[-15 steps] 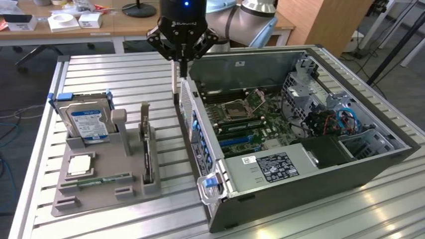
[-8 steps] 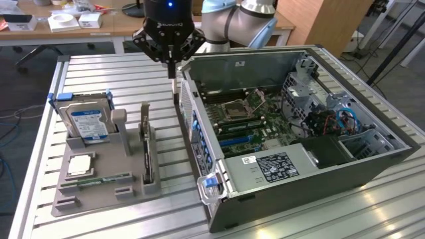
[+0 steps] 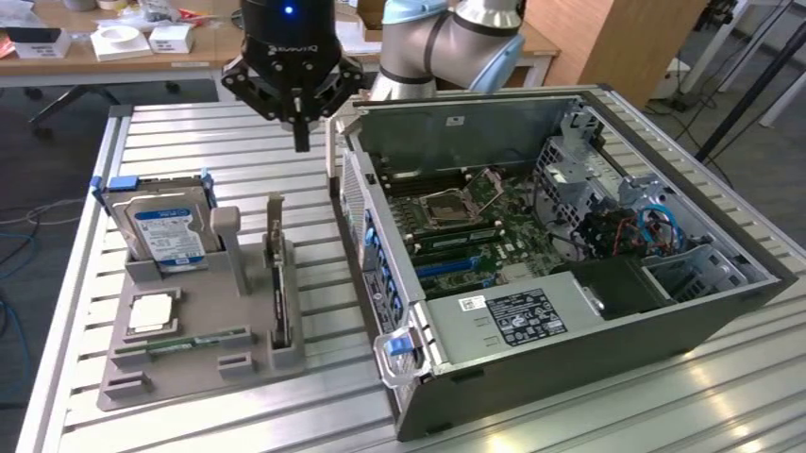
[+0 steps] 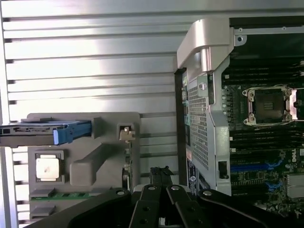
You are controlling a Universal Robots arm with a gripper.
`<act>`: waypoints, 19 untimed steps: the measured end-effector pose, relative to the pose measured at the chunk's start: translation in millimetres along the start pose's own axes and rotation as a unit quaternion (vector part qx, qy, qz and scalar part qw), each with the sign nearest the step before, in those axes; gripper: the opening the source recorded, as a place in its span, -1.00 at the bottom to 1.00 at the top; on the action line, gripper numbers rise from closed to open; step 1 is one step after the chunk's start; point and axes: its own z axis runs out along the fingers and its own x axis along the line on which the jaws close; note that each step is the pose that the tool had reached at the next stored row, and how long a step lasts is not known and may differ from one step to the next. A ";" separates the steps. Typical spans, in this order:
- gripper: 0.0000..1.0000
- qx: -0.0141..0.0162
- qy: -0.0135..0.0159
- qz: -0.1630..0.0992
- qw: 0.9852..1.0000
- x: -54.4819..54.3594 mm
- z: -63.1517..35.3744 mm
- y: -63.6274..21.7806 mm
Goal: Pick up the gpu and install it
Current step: 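Reach for the gpu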
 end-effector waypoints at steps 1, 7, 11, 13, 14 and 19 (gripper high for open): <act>-0.80 0.000 0.000 0.000 1.000 3.3 0.1 -0.1; -0.80 0.000 0.000 0.000 1.000 21.7 0.9 -1.0; -0.80 0.000 0.000 0.000 1.000 33.2 1.4 -1.6; -0.80 0.000 0.000 0.000 1.000 36.6 1.8 -1.8; -0.80 0.000 0.000 0.000 1.000 37.5 1.9 -1.9; -0.80 0.000 0.000 0.000 1.000 37.8 1.9 -1.9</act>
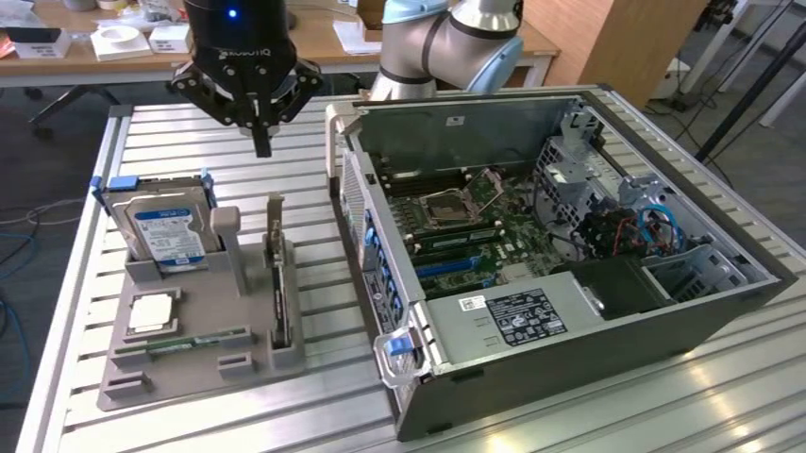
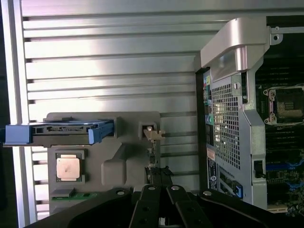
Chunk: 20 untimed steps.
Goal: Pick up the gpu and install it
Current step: 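Reach for the gpu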
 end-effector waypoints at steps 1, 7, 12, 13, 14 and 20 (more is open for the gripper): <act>-0.80 0.000 0.000 0.000 1.000 0.0 0.0 0.0; -0.80 0.000 0.000 0.000 1.000 -0.3 -0.2 -5.3; -0.80 0.000 0.000 0.000 1.000 -0.1 -0.7 -16.0; -0.80 0.000 0.000 0.000 1.000 0.1 -0.8 -18.2; -0.80 0.000 0.000 0.000 1.000 0.3 -0.9 -20.2; -0.80 0.000 0.000 0.000 1.000 0.7 -1.5 -33.8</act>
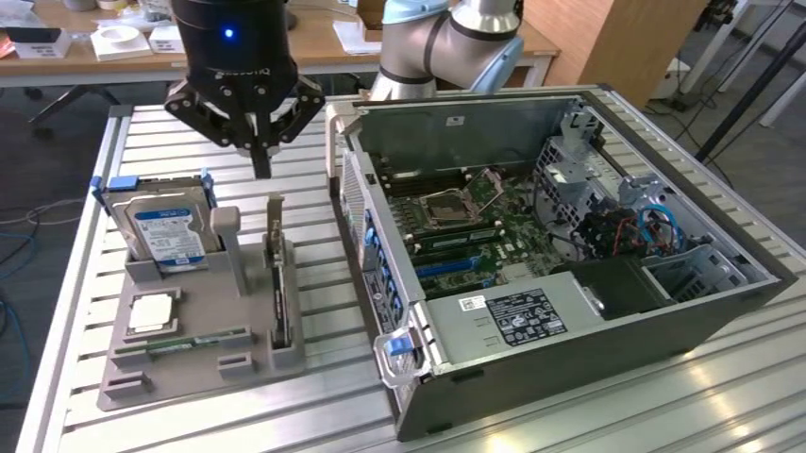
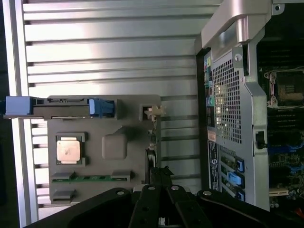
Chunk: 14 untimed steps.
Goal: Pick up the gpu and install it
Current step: 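Reach for the gpu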
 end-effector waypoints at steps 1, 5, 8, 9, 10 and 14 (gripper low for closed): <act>-0.80 0.000 0.000 0.000 1.000 0.0 -0.1 -2.3; -0.80 0.000 0.000 0.000 1.000 0.6 -0.1 -9.1; -0.80 0.000 0.000 0.000 1.000 1.0 0.1 -12.5; -0.80 0.000 0.000 0.000 1.000 1.1 0.2 -13.9; -0.80 0.000 0.000 0.000 1.000 1.2 0.2 -15.3; -0.80 0.000 0.000 0.000 1.000 1.4 0.6 -19.3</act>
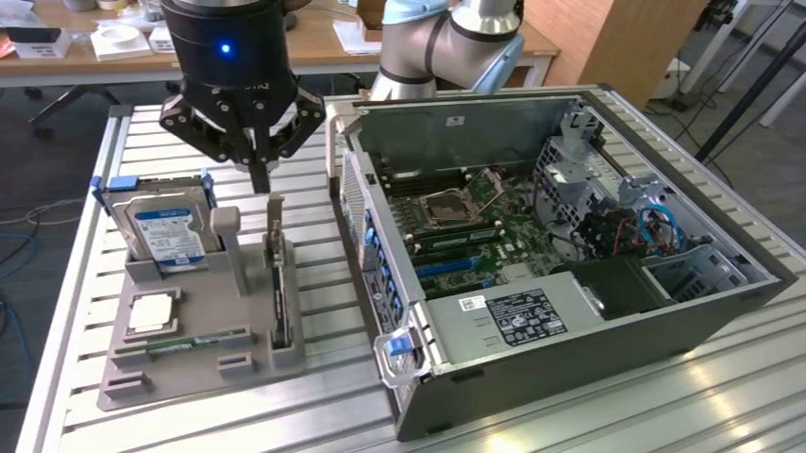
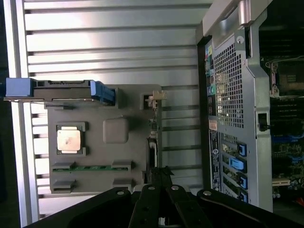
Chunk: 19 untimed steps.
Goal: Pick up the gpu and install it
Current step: 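Reach for the gpu, then pick up the gpu and move the gpu toward the slot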
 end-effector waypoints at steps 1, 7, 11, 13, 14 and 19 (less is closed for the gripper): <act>-0.80 0.000 0.000 0.000 1.000 0.1 0.0 -1.1; -0.80 0.000 0.000 0.000 1.000 0.7 0.3 -5.9; -0.80 0.000 0.000 0.000 1.000 0.7 0.3 -6.0; -0.80 0.000 0.000 0.000 1.000 0.7 0.3 -6.0; -0.80 0.000 0.000 0.000 1.000 0.7 0.3 -6.0; -0.80 0.000 0.000 0.000 1.000 0.7 0.3 -6.0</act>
